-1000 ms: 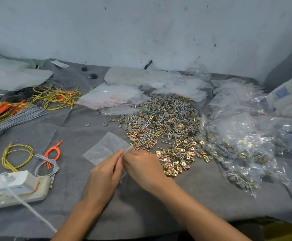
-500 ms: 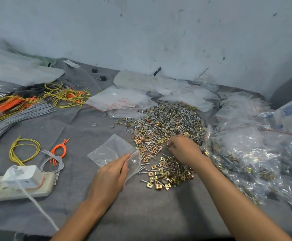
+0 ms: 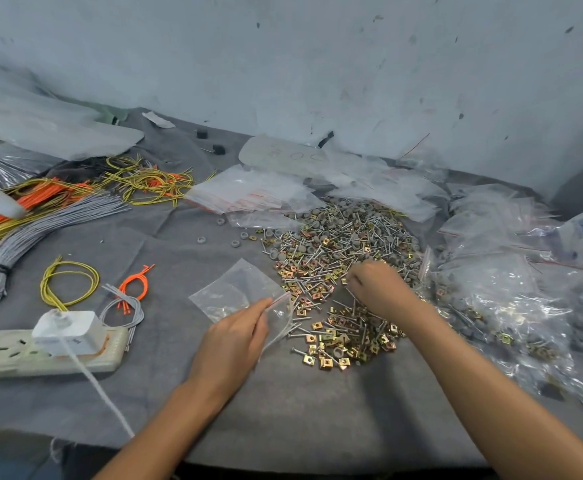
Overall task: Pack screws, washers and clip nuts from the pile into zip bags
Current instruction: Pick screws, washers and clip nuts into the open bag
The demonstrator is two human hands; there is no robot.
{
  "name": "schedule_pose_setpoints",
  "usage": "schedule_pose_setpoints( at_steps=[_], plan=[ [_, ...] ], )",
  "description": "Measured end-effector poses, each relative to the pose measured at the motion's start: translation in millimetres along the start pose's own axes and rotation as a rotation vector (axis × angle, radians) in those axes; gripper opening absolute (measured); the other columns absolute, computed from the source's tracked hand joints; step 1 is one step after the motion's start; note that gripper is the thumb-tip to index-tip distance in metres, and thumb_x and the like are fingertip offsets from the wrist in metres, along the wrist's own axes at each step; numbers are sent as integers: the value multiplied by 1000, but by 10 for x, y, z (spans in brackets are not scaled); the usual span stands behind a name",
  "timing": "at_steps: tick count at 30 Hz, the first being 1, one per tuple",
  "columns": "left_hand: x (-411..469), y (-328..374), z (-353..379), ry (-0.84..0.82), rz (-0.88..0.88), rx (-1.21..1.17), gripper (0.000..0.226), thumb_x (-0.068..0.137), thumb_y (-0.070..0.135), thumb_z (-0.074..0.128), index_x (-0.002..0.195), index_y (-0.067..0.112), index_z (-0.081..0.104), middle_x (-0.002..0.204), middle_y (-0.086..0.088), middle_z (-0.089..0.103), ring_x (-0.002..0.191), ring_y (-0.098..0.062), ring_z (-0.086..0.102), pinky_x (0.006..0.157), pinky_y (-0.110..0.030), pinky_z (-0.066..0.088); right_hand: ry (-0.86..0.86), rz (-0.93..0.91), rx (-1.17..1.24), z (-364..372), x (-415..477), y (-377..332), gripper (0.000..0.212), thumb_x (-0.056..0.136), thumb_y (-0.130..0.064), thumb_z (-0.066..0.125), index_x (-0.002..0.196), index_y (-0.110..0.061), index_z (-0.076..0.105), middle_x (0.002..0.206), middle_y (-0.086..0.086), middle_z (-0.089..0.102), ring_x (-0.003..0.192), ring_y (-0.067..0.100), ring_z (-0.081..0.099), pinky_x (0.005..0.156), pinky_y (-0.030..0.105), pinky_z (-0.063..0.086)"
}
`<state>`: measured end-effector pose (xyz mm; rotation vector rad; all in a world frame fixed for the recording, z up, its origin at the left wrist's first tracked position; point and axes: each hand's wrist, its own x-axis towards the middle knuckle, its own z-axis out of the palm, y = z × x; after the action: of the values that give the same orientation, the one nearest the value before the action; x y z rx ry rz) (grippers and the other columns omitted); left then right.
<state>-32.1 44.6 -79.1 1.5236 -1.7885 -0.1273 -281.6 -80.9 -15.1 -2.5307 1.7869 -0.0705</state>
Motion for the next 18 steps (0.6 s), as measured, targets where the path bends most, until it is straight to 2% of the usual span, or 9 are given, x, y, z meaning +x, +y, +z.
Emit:
schedule_pose_setpoints(
  at_steps=[3, 5, 7, 9, 13, 16, 18],
  plan=[
    [-2, -1, 3, 6, -1, 2, 31, 96, 25, 54, 122, 18, 70, 111, 3, 75, 93, -17, 72, 74, -32, 57, 94, 95, 334, -119, -151, -87, 18, 99, -21, 55, 86, -21, 67, 78, -7, 68, 69, 13, 64, 64, 27, 56],
    [-4, -14, 12, 7, -5, -1, 31, 97, 25, 53, 123, 18, 70, 112, 3, 75, 93, -17, 72, 75, -33, 57, 14, 77, 681, -155, -350, -246, 9, 94, -24, 64, 90, -29, 71, 74, -5, 72, 59, 8, 61, 53, 21, 50],
    [-1, -24, 26, 12, -5, -2, 32, 98, 27, 52, 123, 18, 69, 113, 3, 75, 94, -18, 71, 75, -33, 57, -79, 16, 864, -108, -532, -474, 10, 89, -20, 70, 90, -29, 74, 78, -5, 74, 63, 8, 64, 58, 23, 51],
    [7, -31, 36, 18, 7, 7, 34, 99, 31, 47, 122, 19, 69, 112, 3, 75, 95, -19, 70, 74, -33, 55, -69, -11, 883, -13, -628, -710, 11, 86, -15, 73, 91, -25, 74, 80, -4, 74, 73, 8, 68, 69, 27, 55],
    [4, -46, 41, -7, -11, 9, 37, 98, 32, 45, 125, 19, 68, 112, 0, 75, 96, -23, 71, 73, -35, 56, -3, -70, 708, 80, -672, -1027, 11, 88, -16, 70, 96, -23, 73, 83, -7, 74, 82, 8, 69, 82, 30, 54],
    [-5, -45, 37, -15, -31, 16, 36, 97, 31, 46, 125, 20, 67, 114, 0, 75, 98, -23, 70, 74, -35, 57, 100, -97, 685, 48, -736, -1044, 9, 86, -19, 69, 91, -26, 70, 74, -13, 70, 74, 6, 65, 74, 24, 52],
    [6, -45, 42, -12, -30, 15, 35, 98, 30, 48, 125, 20, 67, 114, 0, 74, 99, -22, 70, 77, -35, 54, 128, -88, 768, 42, -800, -1027, 10, 83, -18, 69, 87, -28, 68, 72, -14, 69, 67, 6, 64, 68, 22, 51]
  ],
)
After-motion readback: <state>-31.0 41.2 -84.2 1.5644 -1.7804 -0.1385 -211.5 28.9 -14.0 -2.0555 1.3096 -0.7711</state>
